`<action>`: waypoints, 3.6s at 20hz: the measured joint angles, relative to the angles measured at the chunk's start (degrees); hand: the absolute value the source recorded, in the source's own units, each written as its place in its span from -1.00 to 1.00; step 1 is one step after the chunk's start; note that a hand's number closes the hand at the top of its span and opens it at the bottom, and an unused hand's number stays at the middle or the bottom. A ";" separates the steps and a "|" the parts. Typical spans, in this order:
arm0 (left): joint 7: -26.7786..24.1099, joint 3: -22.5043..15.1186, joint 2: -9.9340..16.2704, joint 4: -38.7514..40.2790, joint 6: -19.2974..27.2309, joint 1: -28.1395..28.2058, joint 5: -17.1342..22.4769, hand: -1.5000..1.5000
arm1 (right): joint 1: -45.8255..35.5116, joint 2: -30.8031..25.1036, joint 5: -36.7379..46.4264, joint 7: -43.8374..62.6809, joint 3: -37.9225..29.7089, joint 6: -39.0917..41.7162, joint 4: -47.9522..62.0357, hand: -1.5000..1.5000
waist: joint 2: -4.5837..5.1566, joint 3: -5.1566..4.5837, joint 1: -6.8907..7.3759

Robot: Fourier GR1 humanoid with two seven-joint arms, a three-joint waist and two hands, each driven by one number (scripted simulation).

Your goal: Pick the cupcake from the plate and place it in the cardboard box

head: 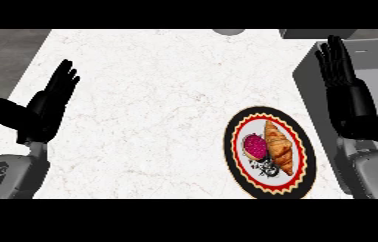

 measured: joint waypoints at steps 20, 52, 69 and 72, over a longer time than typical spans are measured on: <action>6.00 -1.78 -8.03 -10.06 7.61 3.77 0.42 0.00 | 2.61 -16.02 5.57 -19.45 -5.02 22.85 24.27 -1.00 | 1.96 -0.87 1.82; 10.92 2.97 -12.04 -15.01 5.03 6.26 -5.00 0.00 | 0.04 -9.77 14.38 16.58 1.09 47.79 1.77 -1.00 | 2.17 0.12 0.32; 11.15 6.45 -15.36 -15.23 1.31 7.02 -8.58 0.00 | 2.86 0.92 26.65 15.68 -1.28 48.95 2.21 -1.00 | 2.18 0.13 0.33; 11.29 5.71 -16.82 -16.16 1.67 7.64 -9.94 0.00 | 2.84 1.94 28.81 14.47 -1.69 49.07 3.28 -1.00 | 2.18 0.13 0.35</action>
